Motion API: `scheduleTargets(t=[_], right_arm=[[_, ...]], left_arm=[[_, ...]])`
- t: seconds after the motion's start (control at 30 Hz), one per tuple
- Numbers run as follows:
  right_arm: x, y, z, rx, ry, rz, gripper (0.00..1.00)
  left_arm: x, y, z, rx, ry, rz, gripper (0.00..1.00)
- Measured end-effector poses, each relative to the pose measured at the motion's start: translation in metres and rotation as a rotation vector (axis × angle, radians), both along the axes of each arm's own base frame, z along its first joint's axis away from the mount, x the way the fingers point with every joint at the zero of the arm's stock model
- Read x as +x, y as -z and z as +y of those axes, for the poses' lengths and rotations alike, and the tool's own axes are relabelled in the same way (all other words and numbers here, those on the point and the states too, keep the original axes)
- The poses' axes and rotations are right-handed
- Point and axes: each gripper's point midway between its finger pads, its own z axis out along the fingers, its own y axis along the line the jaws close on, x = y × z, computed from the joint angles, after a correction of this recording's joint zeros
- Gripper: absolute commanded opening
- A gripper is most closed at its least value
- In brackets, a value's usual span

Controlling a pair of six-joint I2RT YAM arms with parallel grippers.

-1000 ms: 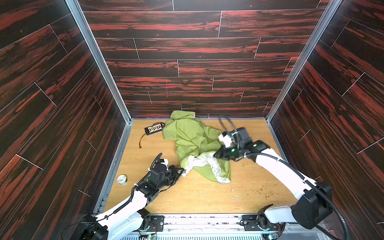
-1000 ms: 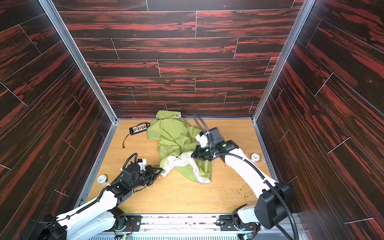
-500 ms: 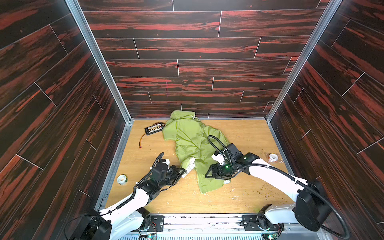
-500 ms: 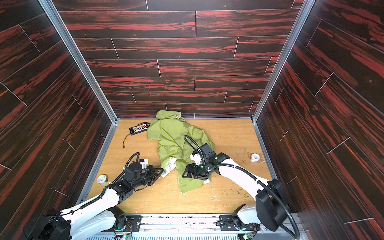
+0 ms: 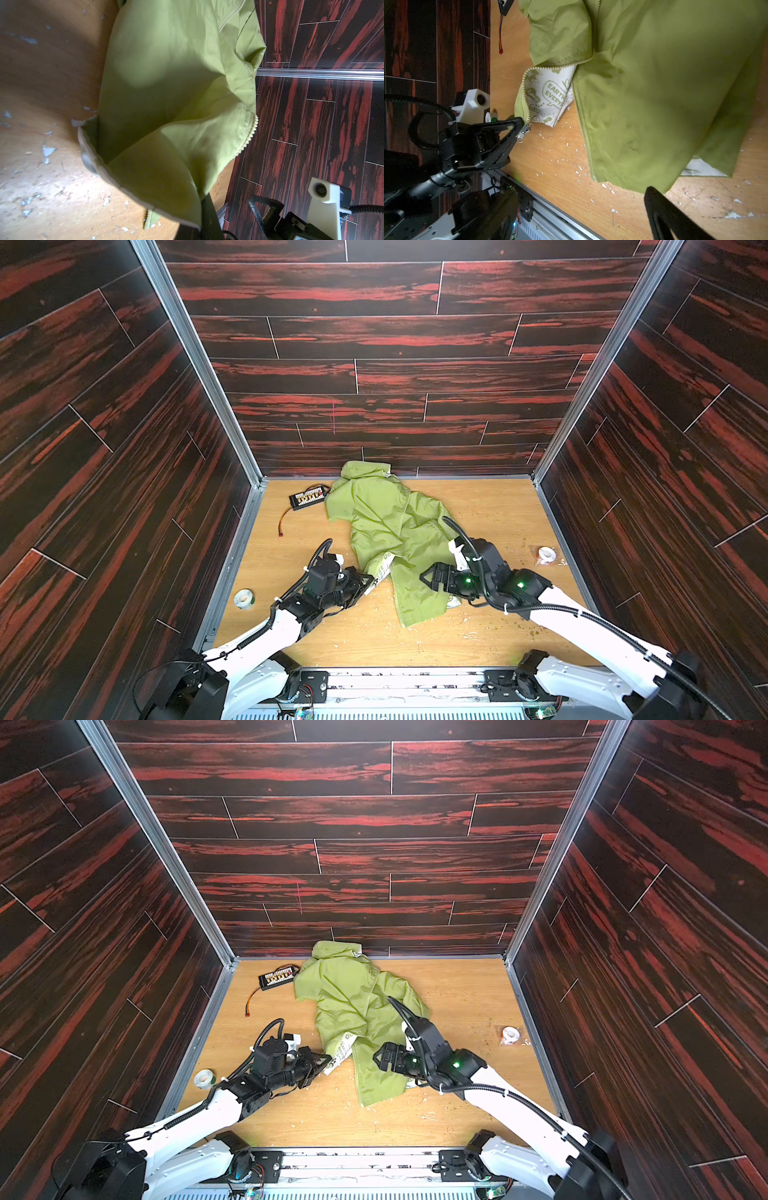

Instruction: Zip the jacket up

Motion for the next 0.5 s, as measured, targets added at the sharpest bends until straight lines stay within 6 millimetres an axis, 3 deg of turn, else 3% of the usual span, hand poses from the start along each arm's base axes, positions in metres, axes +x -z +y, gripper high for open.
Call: scheduleTargets(t=[0.13, 0.3, 0.5], right_arm=[[-0.017, 0.032, 0.002, 0.024, 0.003, 0.093, 0.98], [-0.046, 0.074, -0.003, 0.064, 0.021, 0.237, 0.68], [-0.064, 0.106, 0.000, 0.118, 0.044, 0.359, 0.65]], left_arm=[[-0.001, 0.002, 0.001, 0.005, -0.002, 0.006, 0.00], [0.000, 0.004, 0.003, 0.016, -0.014, 0.011, 0.00], [0.000, 0.005, 0.004, 0.023, -0.019, 0.016, 0.00]])
